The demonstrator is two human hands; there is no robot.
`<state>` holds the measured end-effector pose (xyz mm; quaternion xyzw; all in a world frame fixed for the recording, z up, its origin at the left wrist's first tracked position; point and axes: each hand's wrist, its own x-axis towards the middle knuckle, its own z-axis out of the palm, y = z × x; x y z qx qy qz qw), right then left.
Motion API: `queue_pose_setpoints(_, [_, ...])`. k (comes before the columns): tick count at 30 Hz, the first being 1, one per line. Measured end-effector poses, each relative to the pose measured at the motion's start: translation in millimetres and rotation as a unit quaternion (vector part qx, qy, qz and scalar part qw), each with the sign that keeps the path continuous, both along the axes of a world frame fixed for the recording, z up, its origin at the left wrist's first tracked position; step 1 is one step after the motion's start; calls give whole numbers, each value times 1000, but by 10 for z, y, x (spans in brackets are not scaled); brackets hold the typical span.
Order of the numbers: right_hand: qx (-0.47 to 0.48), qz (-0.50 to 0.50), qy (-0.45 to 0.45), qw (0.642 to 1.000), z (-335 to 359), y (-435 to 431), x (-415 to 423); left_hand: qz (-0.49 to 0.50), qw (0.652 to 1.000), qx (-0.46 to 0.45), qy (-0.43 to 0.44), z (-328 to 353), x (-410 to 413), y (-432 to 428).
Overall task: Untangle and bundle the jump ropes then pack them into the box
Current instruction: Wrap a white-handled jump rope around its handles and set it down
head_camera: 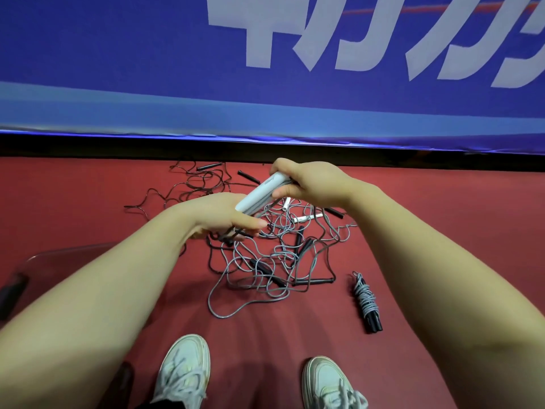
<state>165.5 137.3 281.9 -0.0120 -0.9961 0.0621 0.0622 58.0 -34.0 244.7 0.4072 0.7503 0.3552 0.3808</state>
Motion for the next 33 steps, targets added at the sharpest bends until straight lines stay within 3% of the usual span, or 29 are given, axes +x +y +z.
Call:
queue_pose_setpoints(2, [-2,6,-14,1000,-26,-26,-8,-13,999,29,-17,48,65,11])
queue_pose_setpoints(5, [-36,3,-22,999,-35,-39,-21,0,990,30,136,67,98,81])
queue_pose_setpoints(7, [-56,5,-30,998,18,-13,-20,26,985,15,172,50,79,120])
queue_pose_setpoints(8, [-46,16,-26,998,61,-10,-15,48,987,7,155,39,66,133])
queue_pose_setpoints(10, [65,42,6,997,121,-36,-3,86,990,-18,105,13,43,126])
queue_pose_setpoints(13, [220,66,47,972,82,-131,-5,53,996,-64,43,29,75,83])
queue_pose_setpoints(17, [218,110,64,968,-100,-128,-39,22,998,-65,-14,44,90,10])
queue_pose_setpoints(22, [269,62,-21,961,-78,-162,-40,7,996,-40,-84,-7,110,-37])
queue_pose_setpoints(24, [252,64,-38,965,-97,-157,-42,-11,994,-35,-100,-29,106,-66])
queue_pose_setpoints(28, [176,50,-56,981,-55,-173,-20,-25,998,-32,-46,-25,85,-86])
queue_pose_setpoints(31, [0,24,-66,998,56,-64,52,-15,999,-31,-25,40,33,-114])
queue_pose_setpoints(33, [-112,19,-86,990,149,13,120,-9,999,-34,-27,72,21,-123])
